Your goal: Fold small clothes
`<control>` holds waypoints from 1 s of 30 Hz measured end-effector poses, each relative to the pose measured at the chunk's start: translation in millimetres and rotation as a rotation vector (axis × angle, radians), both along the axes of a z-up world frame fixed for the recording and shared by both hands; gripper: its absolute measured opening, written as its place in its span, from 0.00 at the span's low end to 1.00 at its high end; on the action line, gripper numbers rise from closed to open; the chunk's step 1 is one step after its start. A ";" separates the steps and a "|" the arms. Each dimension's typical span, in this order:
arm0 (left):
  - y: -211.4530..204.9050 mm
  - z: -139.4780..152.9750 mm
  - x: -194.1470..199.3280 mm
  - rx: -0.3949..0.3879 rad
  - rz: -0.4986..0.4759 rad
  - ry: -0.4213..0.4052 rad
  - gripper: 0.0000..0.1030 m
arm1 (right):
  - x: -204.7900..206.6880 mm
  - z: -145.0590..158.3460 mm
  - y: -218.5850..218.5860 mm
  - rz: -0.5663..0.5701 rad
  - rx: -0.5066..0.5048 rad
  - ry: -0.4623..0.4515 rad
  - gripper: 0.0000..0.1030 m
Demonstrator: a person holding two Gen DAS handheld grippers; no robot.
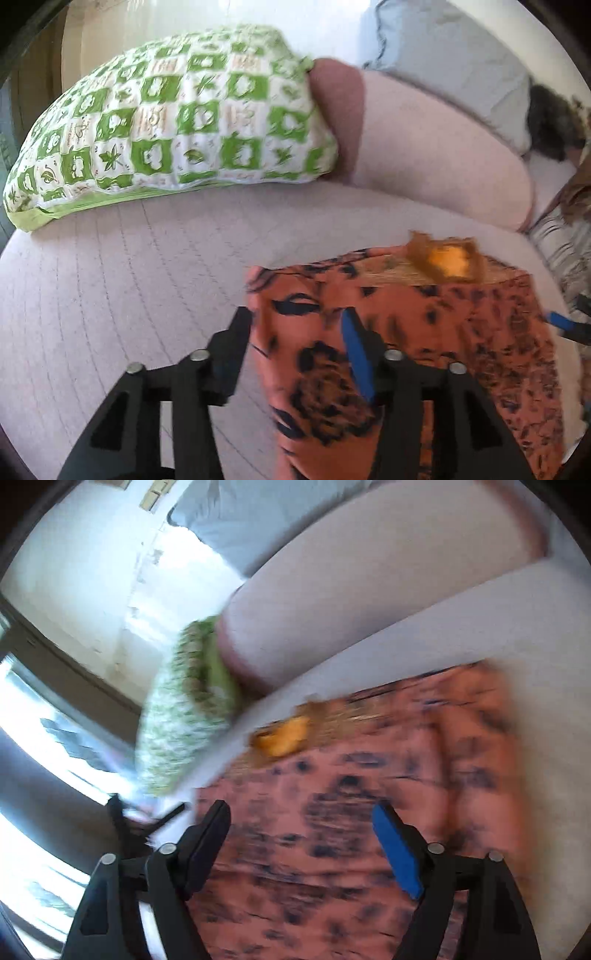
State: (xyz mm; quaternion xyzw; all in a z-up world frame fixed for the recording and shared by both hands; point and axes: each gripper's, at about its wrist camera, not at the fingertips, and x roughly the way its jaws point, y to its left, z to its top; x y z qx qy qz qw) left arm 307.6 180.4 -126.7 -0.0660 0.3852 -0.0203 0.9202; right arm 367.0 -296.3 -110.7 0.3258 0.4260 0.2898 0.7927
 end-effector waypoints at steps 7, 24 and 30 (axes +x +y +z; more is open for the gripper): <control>-9.3 -5.9 -35.8 -0.031 0.006 0.013 0.56 | 15.9 -16.2 -50.2 -0.197 -0.001 -0.007 0.78; -62.4 -52.2 -52.8 -0.069 -0.065 0.043 0.61 | -11.9 -55.3 -97.2 -0.242 -0.297 0.213 0.15; -60.1 -54.8 -52.9 -0.084 -0.066 0.028 0.61 | 5.0 -18.4 -86.5 -0.301 -0.341 0.068 0.61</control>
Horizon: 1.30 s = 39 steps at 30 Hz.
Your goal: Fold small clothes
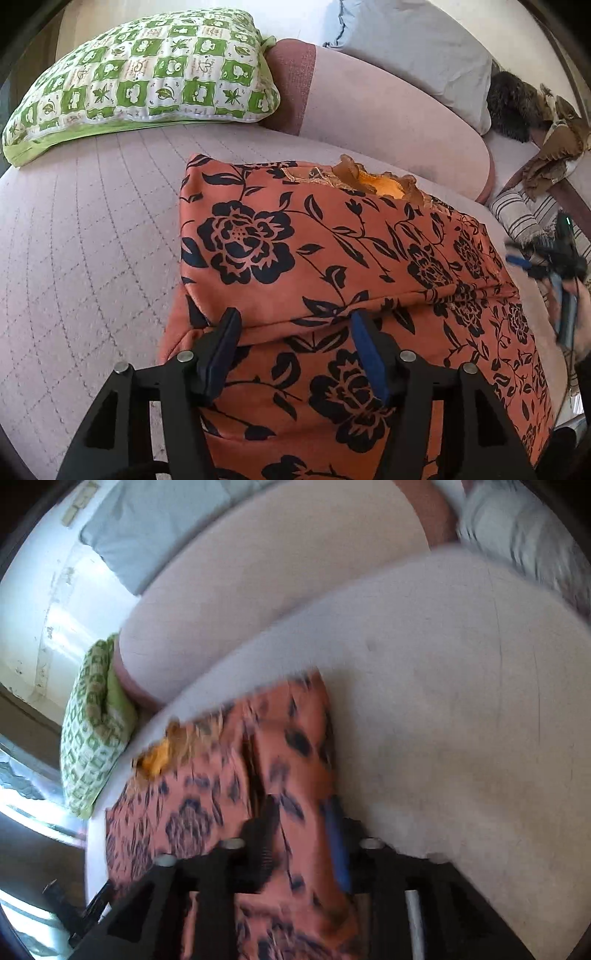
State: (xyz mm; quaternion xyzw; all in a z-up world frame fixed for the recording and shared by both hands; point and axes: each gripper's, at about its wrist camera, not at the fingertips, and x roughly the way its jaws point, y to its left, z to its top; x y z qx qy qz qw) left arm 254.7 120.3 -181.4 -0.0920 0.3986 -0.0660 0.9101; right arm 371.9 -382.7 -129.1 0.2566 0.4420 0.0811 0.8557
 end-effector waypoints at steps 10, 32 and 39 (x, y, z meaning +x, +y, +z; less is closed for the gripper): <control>21.1 23.6 -34.1 -0.060 0.086 -0.031 0.61 | 5.4 1.3 -28.9 -0.116 -0.011 0.047 0.80; 2.8 -6.4 -271.8 -0.127 0.212 0.248 0.77 | -337.5 -12.5 -34.8 0.325 -0.073 0.262 0.68; -10.7 -14.5 -263.8 -0.086 0.174 0.268 0.60 | -337.6 -16.7 -41.4 0.256 -0.038 0.267 0.69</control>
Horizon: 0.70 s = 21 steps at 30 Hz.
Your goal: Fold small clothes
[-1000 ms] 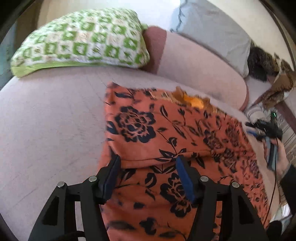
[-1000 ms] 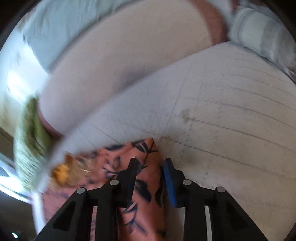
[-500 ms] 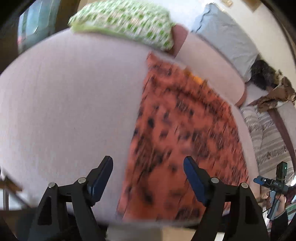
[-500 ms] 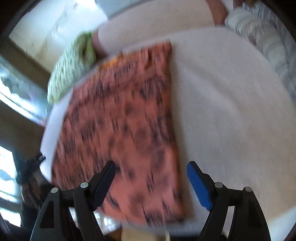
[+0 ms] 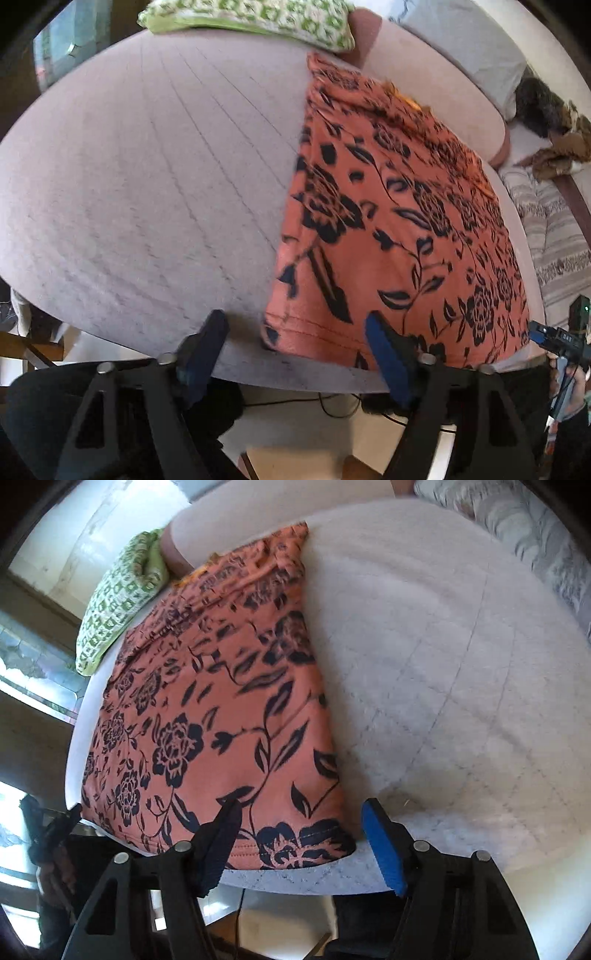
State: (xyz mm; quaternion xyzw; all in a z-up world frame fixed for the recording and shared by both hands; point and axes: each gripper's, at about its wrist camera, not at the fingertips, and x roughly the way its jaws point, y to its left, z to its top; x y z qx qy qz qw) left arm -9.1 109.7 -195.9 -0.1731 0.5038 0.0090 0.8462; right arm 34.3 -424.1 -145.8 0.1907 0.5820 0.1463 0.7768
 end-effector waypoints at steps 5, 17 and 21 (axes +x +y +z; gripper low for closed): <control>-4.2 3.3 1.0 0.005 -0.014 -0.021 0.09 | 0.8 -4.9 6.0 0.008 0.088 0.043 0.19; 8.2 4.5 7.9 -0.132 0.027 0.001 0.07 | 9.3 -7.6 -9.0 -0.079 0.227 0.063 0.12; 17.5 16.7 11.2 -0.226 0.048 -0.028 0.07 | 10.3 -18.5 -23.3 -0.136 0.346 0.119 0.08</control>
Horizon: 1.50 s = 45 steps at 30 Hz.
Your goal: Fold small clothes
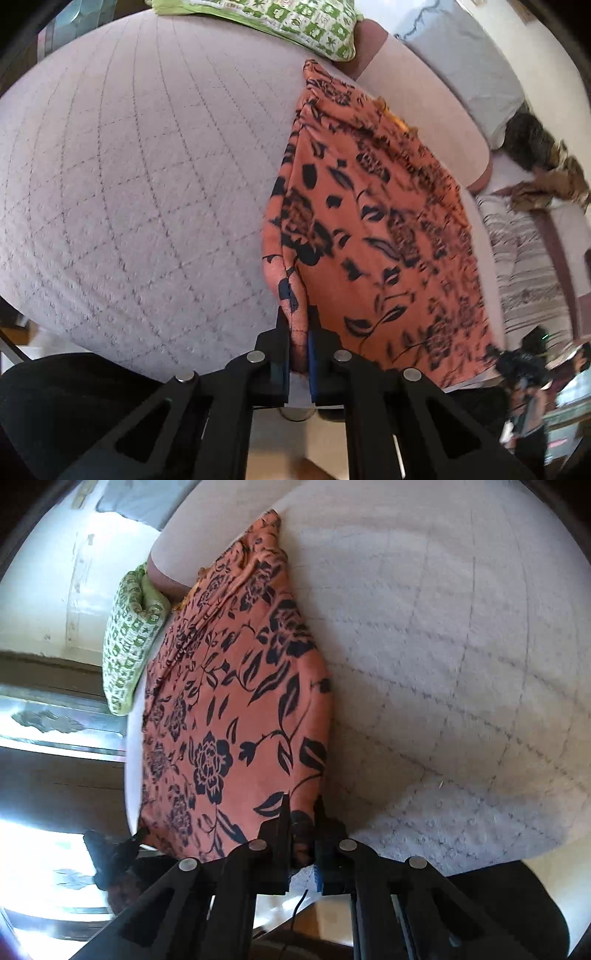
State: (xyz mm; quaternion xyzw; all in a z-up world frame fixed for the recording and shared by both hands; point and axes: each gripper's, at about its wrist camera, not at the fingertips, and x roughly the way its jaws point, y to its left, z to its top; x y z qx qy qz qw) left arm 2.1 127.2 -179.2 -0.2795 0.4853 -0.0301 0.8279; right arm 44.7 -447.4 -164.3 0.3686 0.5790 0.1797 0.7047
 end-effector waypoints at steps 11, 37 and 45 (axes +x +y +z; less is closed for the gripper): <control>27.2 131.1 145.6 -0.041 -0.027 -0.278 0.07 | 153.0 113.7 -2.6 -0.062 0.284 -0.320 0.08; 13.7 10.5 189.3 0.042 0.218 -0.077 0.75 | 196.0 -4.1 44.3 -0.405 0.092 -0.176 0.82; 28.8 10.2 232.1 0.015 0.320 -0.036 0.14 | 246.6 -12.0 53.8 -0.485 0.079 -0.076 0.14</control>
